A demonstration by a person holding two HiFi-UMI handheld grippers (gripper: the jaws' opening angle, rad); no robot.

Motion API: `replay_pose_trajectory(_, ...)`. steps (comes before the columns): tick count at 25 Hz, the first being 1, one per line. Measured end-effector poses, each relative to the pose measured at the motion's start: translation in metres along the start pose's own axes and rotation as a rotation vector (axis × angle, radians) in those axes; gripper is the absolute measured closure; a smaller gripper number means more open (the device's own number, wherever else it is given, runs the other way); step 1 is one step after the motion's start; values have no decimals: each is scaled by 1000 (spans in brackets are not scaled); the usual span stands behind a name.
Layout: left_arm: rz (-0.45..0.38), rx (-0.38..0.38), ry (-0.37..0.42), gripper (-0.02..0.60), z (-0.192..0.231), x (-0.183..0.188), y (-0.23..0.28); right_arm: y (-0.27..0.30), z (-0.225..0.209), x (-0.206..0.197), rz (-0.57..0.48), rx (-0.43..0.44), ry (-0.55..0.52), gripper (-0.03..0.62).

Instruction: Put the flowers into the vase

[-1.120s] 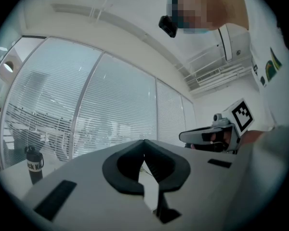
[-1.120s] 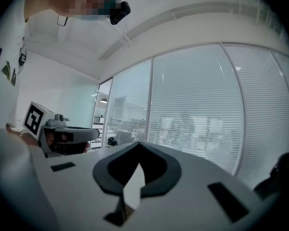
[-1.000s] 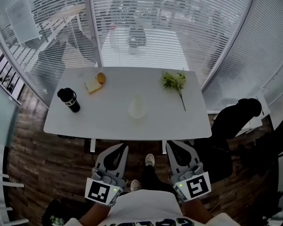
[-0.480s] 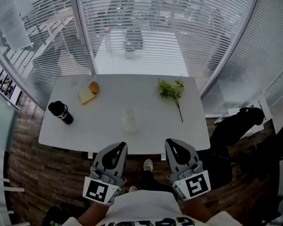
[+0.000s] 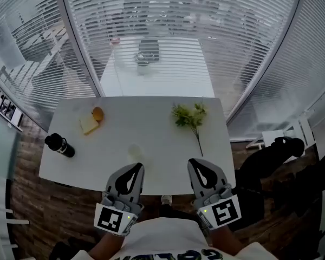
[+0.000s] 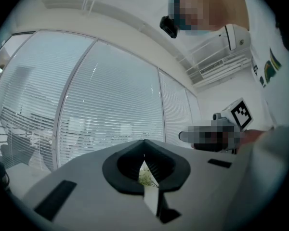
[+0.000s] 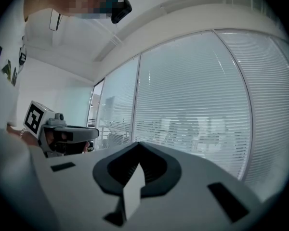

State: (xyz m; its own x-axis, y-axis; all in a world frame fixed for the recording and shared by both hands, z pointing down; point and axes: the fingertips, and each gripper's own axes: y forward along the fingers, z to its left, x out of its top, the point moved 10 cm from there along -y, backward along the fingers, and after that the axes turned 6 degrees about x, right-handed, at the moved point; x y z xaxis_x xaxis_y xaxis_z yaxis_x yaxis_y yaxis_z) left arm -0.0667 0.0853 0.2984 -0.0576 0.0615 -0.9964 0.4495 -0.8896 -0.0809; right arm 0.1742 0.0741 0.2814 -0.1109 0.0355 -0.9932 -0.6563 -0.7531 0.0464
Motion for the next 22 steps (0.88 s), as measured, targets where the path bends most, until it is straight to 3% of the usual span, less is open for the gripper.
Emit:
replay_pose_trajectory(9, -12, 41, 21, 569, -7, 1, 59, 14, -63, -5, 4, 16, 1, 584)
replay_pose_trajectory(22, 6, 66, 24, 569, 27, -3, 90, 50, -84, -12, 13, 25, 11, 583)
